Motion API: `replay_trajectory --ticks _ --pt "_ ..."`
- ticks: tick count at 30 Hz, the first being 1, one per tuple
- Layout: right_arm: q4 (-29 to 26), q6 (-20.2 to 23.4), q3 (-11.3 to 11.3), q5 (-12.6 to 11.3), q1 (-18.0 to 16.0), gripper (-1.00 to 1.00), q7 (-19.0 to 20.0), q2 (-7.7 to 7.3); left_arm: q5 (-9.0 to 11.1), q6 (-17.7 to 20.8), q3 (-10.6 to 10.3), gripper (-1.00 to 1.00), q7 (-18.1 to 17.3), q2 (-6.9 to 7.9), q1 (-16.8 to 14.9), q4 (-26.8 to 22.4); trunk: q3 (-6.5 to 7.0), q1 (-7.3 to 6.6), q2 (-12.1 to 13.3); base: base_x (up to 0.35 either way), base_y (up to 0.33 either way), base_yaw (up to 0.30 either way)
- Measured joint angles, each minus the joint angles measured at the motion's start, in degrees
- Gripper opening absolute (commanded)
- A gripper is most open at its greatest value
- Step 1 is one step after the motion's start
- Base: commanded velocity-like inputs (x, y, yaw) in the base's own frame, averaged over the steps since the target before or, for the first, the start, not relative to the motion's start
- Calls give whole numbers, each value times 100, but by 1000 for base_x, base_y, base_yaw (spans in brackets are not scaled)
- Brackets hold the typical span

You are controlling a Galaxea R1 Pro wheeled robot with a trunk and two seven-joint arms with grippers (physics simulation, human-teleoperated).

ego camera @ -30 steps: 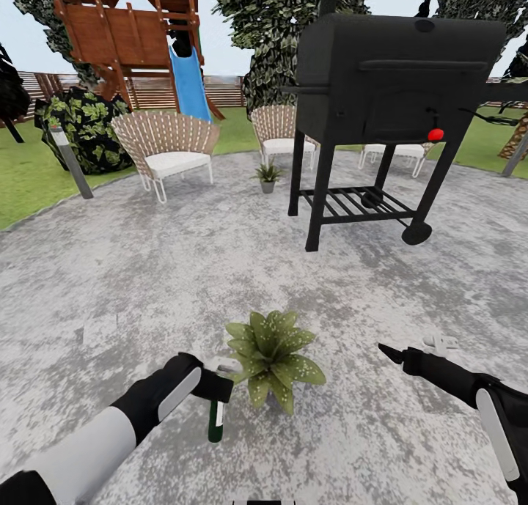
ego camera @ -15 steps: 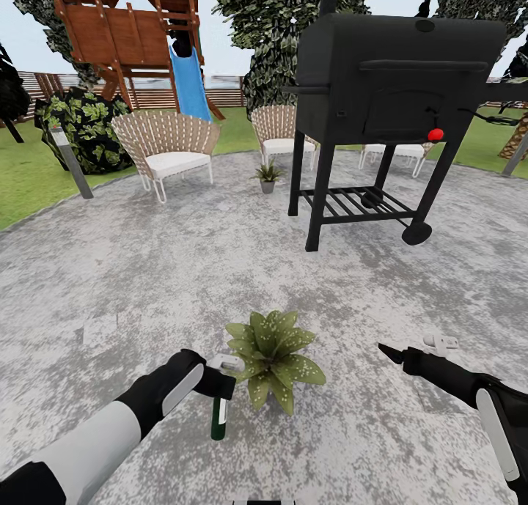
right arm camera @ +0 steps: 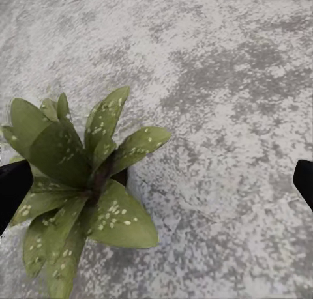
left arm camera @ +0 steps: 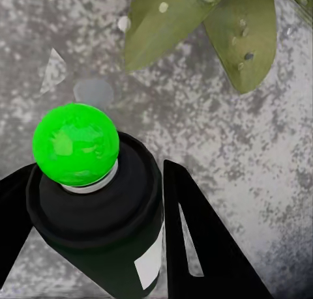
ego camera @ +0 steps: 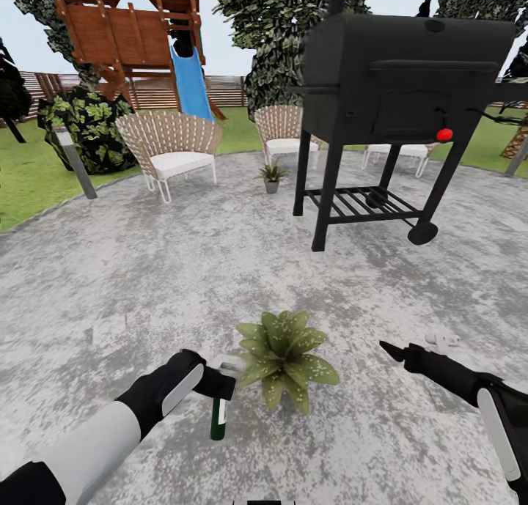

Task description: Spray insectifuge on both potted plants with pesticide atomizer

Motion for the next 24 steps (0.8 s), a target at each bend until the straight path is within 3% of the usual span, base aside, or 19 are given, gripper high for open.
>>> replay_trajectory --ticks 8,13,24 --pt "-12 -67 -9 -26 0 100 31 -7 8 5 0 -100 0 -8 0 4 12 0 0 12 309 -193" --pt "-12 -76 -9 -27 0 100 55 -7 10 9 -60 -100 0 -8 0 5 25 0 0 185 283 -277" --pt "-12 -80 -9 -28 0 100 66 -7 8 -4 -101 -100 0 0 0 -4 53 0 0 214 120 -258"
